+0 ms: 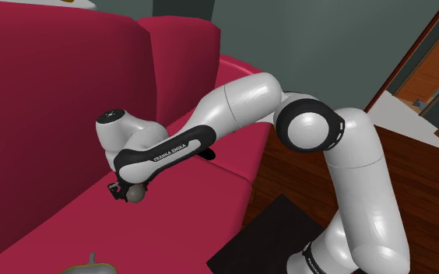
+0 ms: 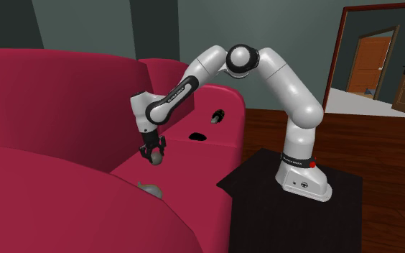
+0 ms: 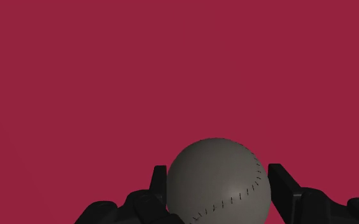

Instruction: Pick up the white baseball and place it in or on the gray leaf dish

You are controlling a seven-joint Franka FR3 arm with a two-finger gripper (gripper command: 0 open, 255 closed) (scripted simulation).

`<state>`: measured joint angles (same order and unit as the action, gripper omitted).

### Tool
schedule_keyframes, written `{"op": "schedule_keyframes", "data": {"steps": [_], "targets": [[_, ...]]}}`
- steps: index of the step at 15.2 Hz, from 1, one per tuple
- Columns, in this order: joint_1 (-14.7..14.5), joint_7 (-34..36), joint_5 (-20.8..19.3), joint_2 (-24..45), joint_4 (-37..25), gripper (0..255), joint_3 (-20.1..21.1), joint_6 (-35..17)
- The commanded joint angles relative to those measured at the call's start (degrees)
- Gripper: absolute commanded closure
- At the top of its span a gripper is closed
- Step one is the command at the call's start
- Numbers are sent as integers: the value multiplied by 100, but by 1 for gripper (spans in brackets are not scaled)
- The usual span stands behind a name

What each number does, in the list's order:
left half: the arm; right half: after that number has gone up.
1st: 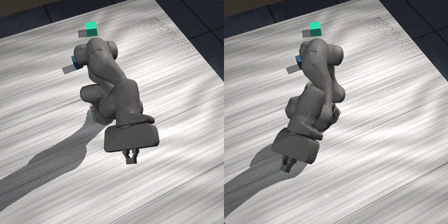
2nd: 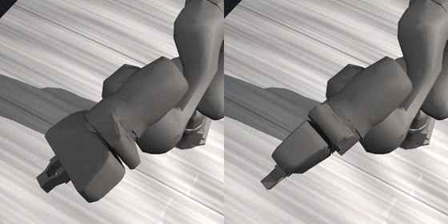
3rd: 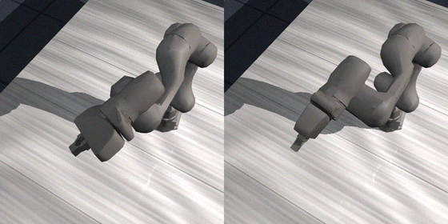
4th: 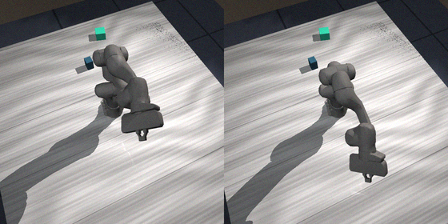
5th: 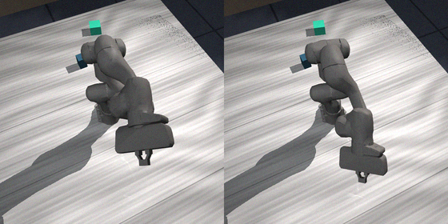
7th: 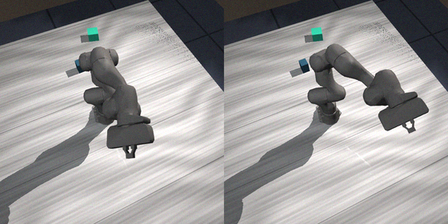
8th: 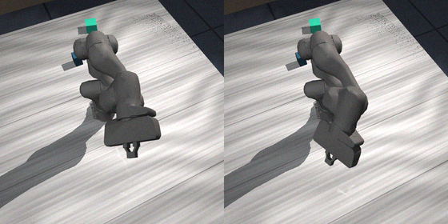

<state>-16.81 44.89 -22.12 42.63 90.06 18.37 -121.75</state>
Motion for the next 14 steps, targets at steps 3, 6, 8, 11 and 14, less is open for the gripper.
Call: {"op": "schedule_keyframes", "data": {"steps": [3, 6, 8, 11, 14], "targets": [[0, 6, -1, -3, 21, 255, -1, -7], [-3, 10, 1, -10, 24, 255, 2, -3], [1, 1, -1, 5, 3, 255, -2, 0], [26, -38, 50, -144, 9, 255, 38, 139], [48, -77, 102, -284, -1, 255, 76, 284]]}}
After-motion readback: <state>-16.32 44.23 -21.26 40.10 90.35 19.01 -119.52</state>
